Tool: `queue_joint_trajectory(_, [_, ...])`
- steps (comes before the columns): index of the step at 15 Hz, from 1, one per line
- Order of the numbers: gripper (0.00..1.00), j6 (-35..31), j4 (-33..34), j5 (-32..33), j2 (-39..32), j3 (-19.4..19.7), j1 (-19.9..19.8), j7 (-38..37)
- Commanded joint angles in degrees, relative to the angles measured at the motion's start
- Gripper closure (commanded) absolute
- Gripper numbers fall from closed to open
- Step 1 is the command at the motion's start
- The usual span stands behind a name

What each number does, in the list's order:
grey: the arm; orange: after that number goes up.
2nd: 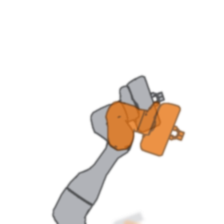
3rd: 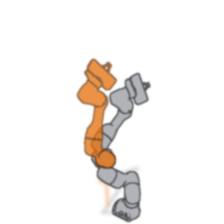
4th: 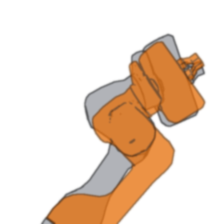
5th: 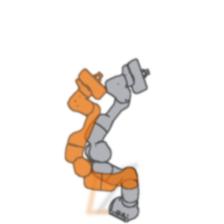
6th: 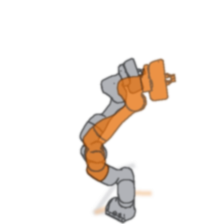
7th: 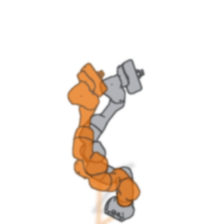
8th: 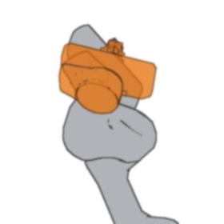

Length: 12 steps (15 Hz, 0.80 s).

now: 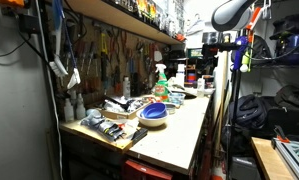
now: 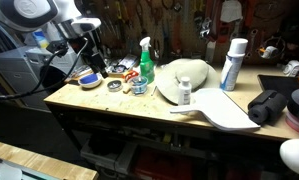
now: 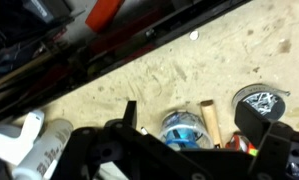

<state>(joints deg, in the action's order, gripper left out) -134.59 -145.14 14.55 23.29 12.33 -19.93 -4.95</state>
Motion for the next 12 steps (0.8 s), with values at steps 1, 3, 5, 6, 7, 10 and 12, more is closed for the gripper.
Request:
queue_joint_trajectory(1, [0.0, -12.9, 3.2, 7.2, -7.4, 0.7, -1.6, 2.6])
queue_joint_trajectory(3, [0.0, -12.4, 1.9, 5.6, -5.1, 0.3, -1.2, 1.2])
queue_joint_trajectory(5, [0.0, -17.0, 3.0, 7.2, -7.9, 0.8, -2.0, 1.6])
queue_joint_trajectory(6, [0.0, -17.4, 3.4, 7.3, -8.5, 0.9, -2.1, 1.8])
queue_joint_trajectory(7, [0.0, -17.4, 3.6, 7.3, -8.8, 0.9, -2.0, 1.9])
queue_joint_trajectory(10, [0.0, -17.4, 3.9, 7.4, -8.8, 0.9, -2.0, 2.0])
queue_joint_trajectory(12, [0.0, -17.7, 4.3, 7.4, -9.0, 1.0, -2.3, 1.4])
